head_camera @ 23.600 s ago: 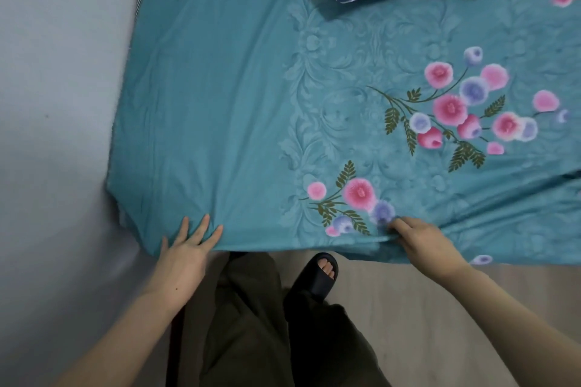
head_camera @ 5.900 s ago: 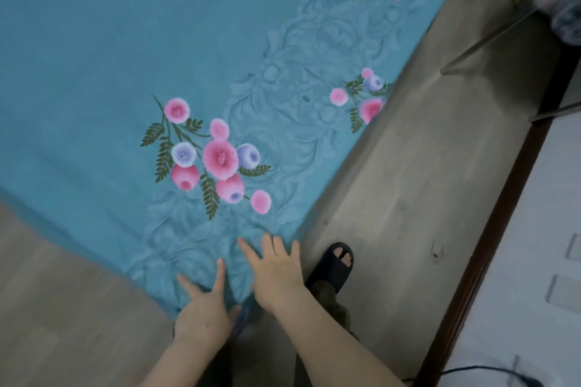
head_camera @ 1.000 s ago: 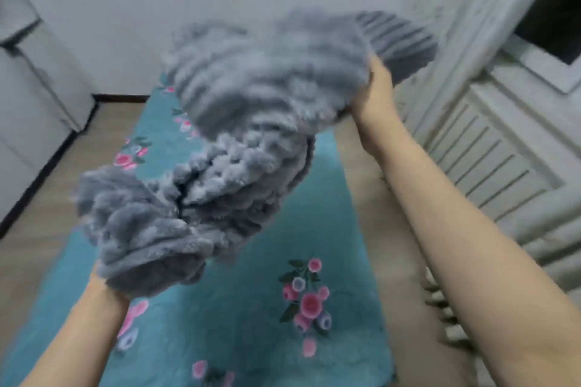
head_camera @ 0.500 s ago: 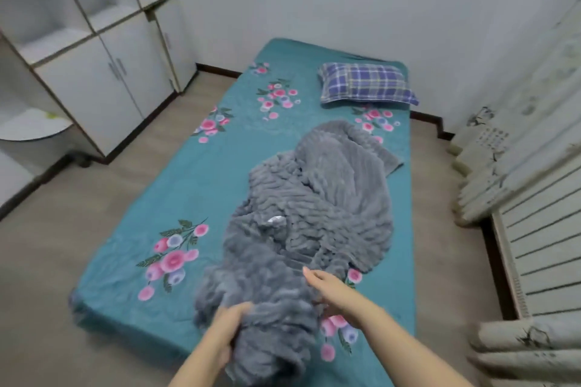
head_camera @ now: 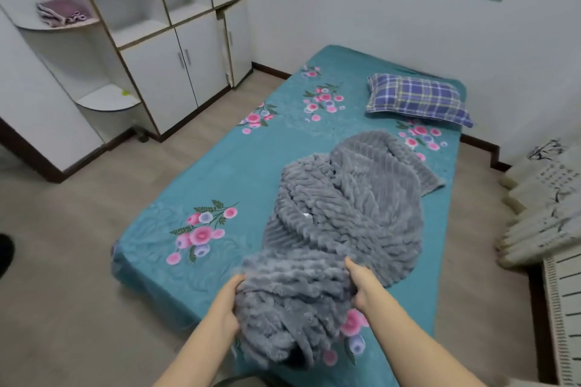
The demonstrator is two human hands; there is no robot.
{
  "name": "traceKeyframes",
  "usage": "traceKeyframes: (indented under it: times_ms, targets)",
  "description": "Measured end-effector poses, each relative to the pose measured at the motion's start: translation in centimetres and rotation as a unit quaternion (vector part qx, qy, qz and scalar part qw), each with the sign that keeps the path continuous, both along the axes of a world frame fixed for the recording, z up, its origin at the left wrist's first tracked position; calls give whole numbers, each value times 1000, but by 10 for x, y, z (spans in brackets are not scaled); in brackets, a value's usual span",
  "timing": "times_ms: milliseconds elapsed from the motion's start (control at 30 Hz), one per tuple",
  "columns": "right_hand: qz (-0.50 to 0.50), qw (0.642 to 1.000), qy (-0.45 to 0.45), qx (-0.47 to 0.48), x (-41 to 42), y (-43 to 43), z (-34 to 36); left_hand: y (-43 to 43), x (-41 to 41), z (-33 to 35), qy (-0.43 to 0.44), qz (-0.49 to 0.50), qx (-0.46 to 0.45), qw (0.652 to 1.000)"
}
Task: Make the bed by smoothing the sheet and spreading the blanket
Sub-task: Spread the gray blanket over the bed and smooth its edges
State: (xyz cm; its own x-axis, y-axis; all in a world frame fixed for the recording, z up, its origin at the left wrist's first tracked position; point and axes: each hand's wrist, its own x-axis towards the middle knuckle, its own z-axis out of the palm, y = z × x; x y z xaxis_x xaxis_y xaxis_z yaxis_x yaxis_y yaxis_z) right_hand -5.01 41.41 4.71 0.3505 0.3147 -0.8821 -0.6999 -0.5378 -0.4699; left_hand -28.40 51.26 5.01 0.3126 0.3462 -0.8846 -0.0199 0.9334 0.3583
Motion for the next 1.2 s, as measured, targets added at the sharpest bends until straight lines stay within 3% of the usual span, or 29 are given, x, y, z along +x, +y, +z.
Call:
traceKeyframes:
  times_ms: [33, 133, 200, 267, 333, 433, 500, 533, 600, 667, 733, 800, 867, 967, 1067, 1200]
  targets:
    - [-17, 999, 38, -2, -1, 1, 2, 1, -4, 1, 0, -1, -40, 999]
    - [-23, 997, -48, 51, 5, 19, 48, 31, 12, 18, 4, -11, -20, 1000]
    - [-21, 979, -16, 202, 23, 71, 118, 71, 41, 64, -24, -14, 62, 998]
    - [-70, 934, -34, 349, 40, 123, 213, 111, 64, 143, -86, -4, 165, 983]
    - [-103, 866, -47, 487, 52, 161, 299, 142, 73, 227, -181, 26, 281, 942]
    - [-119, 775, -141, 605, 71, 169, 391, 167, 64, 312, -321, 73, 431, 840]
    - [-89, 719, -166, 668, 85, 153, 398, 173, 57, 323, -333, 95, 481, 805]
    - [-65, 717, -192, 666, 89, 141, 381, 171, 55, 313, -299, 103, 510, 800]
    - [-32, 767, -254, 589, 87, 115, 320, 160, 49, 265, -190, 106, 527, 821]
    - [-10, 850, -311, 425, 77, 81, 227, 142, 36, 183, -87, 85, 450, 885]
    - [-24, 927, -277, 252, 63, 32, 129, 110, 12, 100, -13, 40, 311, 949]
    - [-90, 976, -175, 95, 53, -20, 49, 75, -13, 33, 42, 31, 196, 979]
    - [-140, 986, -85, -14, 45, -57, 2, 40, -30, -7, 57, 28, 112, 992]
    - [-146, 987, 0, -73, 27, -77, -11, 7, -46, -36, 67, 6, 88, 994]
    - [-161, 980, 9, -121, 20, -74, -9, -6, -56, -46, 109, 16, 48, 993]
    - [-175, 979, 1, -103, 14, -75, -19, -8, -55, -47, 116, -3, 37, 993]
